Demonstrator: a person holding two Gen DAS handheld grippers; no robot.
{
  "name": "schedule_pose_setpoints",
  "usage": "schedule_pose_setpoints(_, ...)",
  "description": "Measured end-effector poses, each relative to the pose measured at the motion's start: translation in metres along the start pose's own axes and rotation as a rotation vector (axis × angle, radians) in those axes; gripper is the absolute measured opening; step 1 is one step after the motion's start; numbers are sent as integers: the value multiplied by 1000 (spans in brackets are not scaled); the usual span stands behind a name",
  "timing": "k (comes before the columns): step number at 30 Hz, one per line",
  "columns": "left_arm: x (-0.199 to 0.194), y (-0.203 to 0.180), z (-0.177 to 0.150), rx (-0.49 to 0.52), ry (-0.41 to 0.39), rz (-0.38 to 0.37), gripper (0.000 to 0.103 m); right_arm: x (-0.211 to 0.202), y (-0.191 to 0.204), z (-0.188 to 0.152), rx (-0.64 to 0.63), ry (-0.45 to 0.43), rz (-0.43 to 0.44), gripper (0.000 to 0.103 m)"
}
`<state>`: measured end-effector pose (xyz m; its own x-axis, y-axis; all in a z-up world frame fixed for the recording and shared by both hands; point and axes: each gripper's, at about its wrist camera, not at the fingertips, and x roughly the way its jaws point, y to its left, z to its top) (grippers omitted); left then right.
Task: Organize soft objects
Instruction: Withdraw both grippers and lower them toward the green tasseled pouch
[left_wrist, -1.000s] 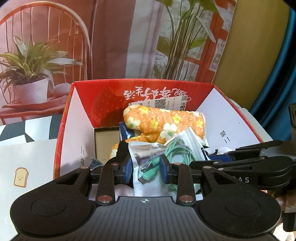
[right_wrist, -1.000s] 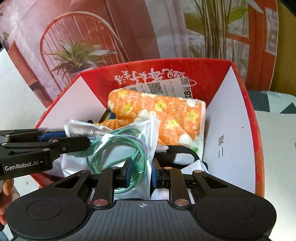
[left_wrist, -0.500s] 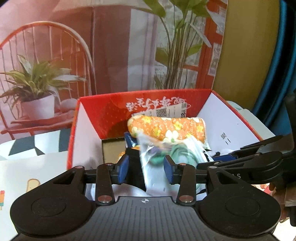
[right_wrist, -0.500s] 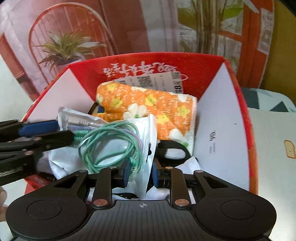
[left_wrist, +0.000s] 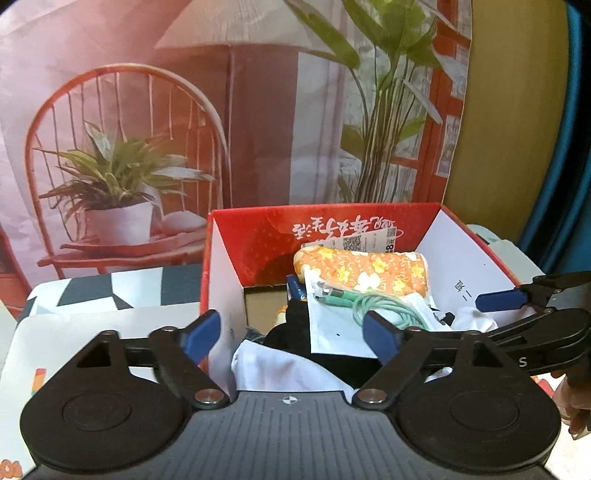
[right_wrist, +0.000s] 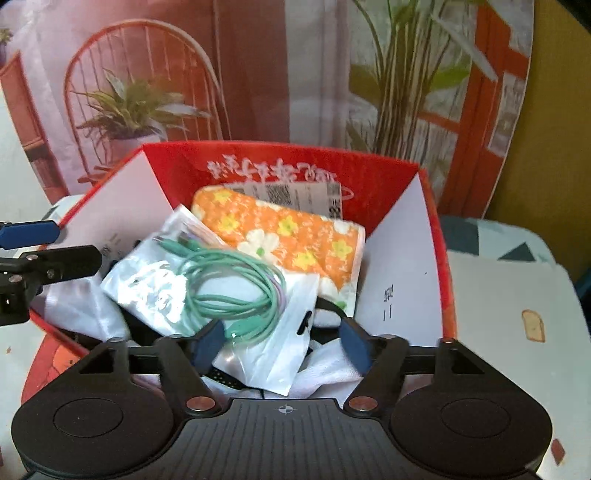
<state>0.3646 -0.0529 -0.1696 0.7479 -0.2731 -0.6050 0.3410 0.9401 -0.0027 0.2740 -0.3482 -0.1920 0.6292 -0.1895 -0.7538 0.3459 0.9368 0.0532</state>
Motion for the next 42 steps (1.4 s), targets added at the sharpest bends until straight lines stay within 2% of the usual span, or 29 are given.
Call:
schedule_pose_setpoints(3,-11,1,-4,2,-17,12,96,-12,1,-4,-19,-27,10,90)
schedule_pose_setpoints(5,-18,2,-7,-1,-27,22,97,-20,1,-7,-27,-53,17,99)
schedule_pose_setpoints(7,-24,3,-11,-9,-31,30,97,-27,0,-9,-26,-72,19,102)
schedule_pose_setpoints(15,-47,9,-32,-54,-40,39,98,-51,-12,-25,-17,-148,28,102)
schedule_pose_setpoints(20,-63,6,-54,-64,-49,31,98,-71,-21,-47,-46,-218,45,102)
schedule_pose_setpoints(24,-69,1,-70,-80,-38,21,98,-83,-33,-67,-24,-233,73,102)
schedule_pose_setpoints(33,-79,-21,-109,-52,-8,-13,98,-99,-46,-134,-1,-160,122,102)
schedule_pose_setpoints(39,-81,-28,-128,-53,15,-32,98,-98,-39,-182,0,-68,160,97)
schedule_pose_setpoints(42,-80,-27,-132,-58,24,-32,98,-96,-32,-200,-23,-12,179,90)
